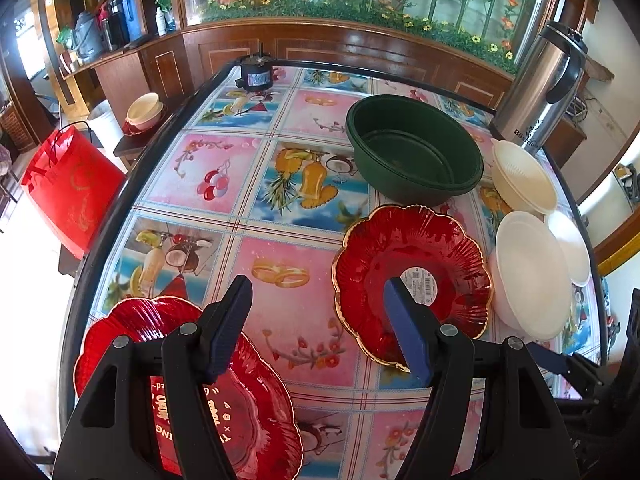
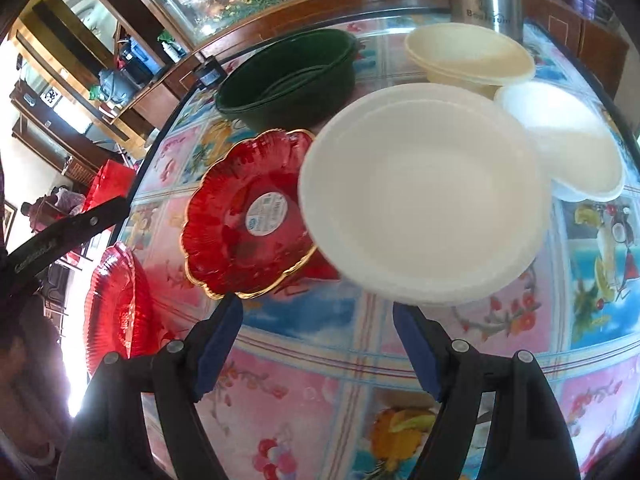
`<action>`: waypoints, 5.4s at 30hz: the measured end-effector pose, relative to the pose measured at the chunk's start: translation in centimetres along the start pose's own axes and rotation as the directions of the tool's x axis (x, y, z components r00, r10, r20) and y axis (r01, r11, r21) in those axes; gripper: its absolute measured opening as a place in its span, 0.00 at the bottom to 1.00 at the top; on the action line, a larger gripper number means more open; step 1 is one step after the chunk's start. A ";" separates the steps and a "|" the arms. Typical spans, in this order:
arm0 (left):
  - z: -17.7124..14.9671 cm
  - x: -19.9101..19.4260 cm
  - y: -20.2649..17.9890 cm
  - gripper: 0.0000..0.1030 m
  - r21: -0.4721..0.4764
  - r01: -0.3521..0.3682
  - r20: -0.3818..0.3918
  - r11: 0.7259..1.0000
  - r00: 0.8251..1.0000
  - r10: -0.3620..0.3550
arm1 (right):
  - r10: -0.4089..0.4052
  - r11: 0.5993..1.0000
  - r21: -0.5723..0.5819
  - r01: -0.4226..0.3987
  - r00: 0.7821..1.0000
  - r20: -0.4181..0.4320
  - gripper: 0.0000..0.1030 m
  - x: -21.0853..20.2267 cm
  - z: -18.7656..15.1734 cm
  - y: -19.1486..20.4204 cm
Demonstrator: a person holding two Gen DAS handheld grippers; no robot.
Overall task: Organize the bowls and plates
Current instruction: 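Move the right tool toward the small red sticker plate while left holds wedding plate, then close the right tool on the rim of the small red plate, then carry the small red plate onto the wedding plate held by the left tool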
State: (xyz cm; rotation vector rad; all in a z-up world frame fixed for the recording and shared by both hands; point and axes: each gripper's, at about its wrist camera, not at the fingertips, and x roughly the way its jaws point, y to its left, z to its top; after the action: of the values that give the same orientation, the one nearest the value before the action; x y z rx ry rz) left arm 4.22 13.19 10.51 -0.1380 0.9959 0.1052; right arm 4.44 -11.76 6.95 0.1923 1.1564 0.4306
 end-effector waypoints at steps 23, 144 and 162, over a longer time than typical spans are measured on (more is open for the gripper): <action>1.0 1.6 0.1 0.67 0.018 0.010 -0.017 1.000 1.000 -0.009 | -0.011 1.000 -0.020 0.011 1.000 -0.001 0.75 1.0 0.4 2.6; -11.6 -0.3 16.9 0.24 -0.175 -0.136 -0.186 0.975 0.977 0.103 | -0.073 0.892 -0.453 -0.015 0.982 -0.175 0.29 9.2 -4.4 21.3; -11.7 -0.2 16.4 0.23 -0.126 -0.146 -0.161 0.981 0.979 0.125 | -0.094 0.858 -0.512 -0.044 0.966 -0.241 0.64 8.5 -4.9 22.4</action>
State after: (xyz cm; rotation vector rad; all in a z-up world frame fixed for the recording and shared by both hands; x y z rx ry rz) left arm -8.03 27.43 3.34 -0.2060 1.1510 0.2923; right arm -2.41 11.70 6.03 -0.3597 1.2543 0.7438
